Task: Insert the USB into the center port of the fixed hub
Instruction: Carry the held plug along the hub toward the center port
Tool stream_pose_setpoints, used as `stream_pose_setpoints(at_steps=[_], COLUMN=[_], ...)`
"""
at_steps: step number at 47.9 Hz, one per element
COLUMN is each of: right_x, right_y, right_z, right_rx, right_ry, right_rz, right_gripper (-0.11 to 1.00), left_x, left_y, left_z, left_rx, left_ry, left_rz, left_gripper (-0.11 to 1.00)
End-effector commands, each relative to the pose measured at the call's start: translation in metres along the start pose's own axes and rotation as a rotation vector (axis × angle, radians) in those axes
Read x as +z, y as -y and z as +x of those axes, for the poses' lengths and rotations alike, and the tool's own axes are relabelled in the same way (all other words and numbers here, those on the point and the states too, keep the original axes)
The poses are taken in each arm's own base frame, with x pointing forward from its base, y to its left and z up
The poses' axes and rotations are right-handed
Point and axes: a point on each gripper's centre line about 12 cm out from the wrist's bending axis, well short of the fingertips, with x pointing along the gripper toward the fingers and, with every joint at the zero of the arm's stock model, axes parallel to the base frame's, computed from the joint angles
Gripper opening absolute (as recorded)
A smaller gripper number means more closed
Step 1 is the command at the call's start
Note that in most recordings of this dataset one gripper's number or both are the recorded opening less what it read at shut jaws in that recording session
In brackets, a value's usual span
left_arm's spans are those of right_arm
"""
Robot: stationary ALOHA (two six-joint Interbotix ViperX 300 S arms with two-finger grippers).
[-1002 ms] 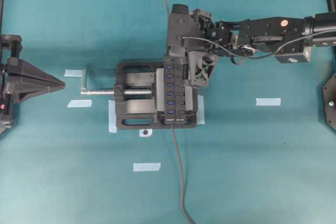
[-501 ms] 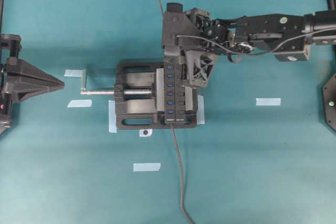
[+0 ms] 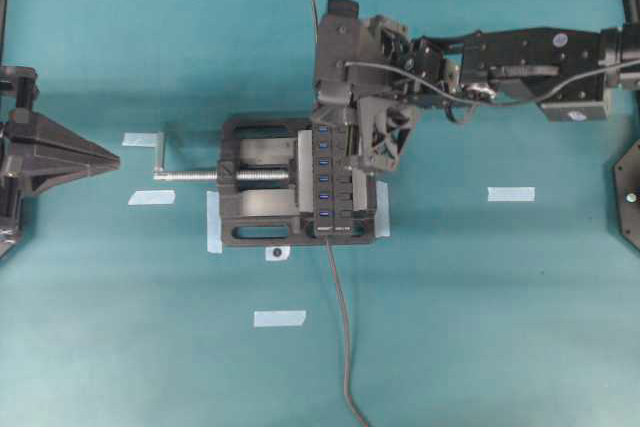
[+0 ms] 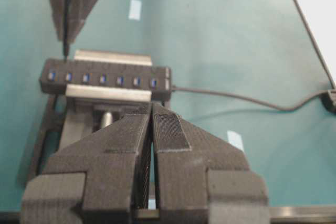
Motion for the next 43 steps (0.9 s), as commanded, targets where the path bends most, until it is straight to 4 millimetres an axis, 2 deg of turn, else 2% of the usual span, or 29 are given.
stream_pose_setpoints(at_steps=[1, 43], right_x=[0.0167, 0.0199], right_y=[-0.0009, -0.0098], right_z=[-0.0132, -0.0203], right_rx=[0.000, 0.017], right_ry=[0.060, 0.070], right_rz=[0.015, 0.012], right_gripper=[0.07, 0.07], left_x=[0.0055, 0.0070], left_y=[0.0009, 0.0008], left_z=[0.0004, 0.0003], left_rx=[-0.003, -0.002], left_ry=[0.014, 0.018], left_rz=[-0.001, -0.005], left_gripper=[0.00, 0.00])
